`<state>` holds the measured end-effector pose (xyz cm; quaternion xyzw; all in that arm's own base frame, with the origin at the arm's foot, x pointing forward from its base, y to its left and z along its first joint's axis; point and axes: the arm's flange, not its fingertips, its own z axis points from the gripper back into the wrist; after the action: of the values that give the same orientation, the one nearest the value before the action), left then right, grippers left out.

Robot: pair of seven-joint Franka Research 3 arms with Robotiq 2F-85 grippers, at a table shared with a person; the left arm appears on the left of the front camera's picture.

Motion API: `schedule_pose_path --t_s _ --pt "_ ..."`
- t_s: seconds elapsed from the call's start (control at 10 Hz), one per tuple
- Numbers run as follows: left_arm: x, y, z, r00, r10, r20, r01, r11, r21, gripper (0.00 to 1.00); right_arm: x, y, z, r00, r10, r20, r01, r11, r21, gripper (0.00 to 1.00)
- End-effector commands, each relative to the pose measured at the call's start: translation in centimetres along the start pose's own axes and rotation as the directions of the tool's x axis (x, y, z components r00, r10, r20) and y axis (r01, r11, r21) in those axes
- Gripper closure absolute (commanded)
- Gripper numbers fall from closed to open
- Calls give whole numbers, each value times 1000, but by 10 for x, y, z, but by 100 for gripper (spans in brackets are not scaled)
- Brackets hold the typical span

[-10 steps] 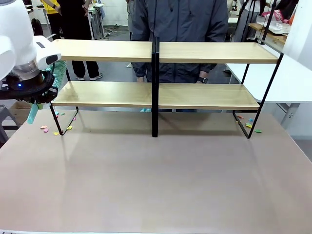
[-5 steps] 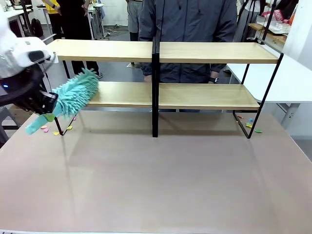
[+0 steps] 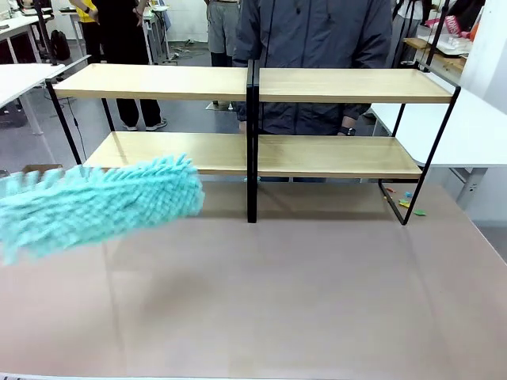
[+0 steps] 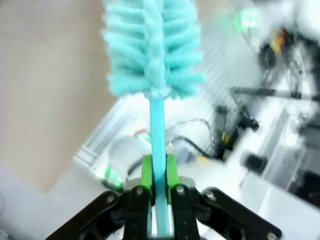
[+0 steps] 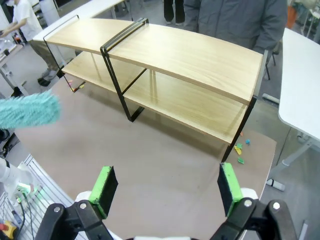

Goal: Clean the shelves.
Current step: Clean another randomly selected level of the Shelf with the Duster.

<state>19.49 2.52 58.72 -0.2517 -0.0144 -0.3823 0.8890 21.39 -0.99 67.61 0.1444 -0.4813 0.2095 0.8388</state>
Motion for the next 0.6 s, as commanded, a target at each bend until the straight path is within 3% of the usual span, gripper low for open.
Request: schedule_pose_path --t_s 0.0,0.2,0.4,0.5 --pt "-48 3 40 993 -119 12 119 987 -110 100 -1 0 0 1000 -1 0 1 1000 3 0" --pt "-109 14 73 971 -115 212 143 982 -124 100 -1 0 0 1000 -1 0 1 1000 3 0" --pt "-146 44 96 912 -75 402 179 957 -227 100 -1 0 0 1000 -1 0 1 1000 3 0" --pt "-154 53 101 863 -53 502 191 955 -228 100 -1 0 0 1000 -1 0 1 1000 3 0"
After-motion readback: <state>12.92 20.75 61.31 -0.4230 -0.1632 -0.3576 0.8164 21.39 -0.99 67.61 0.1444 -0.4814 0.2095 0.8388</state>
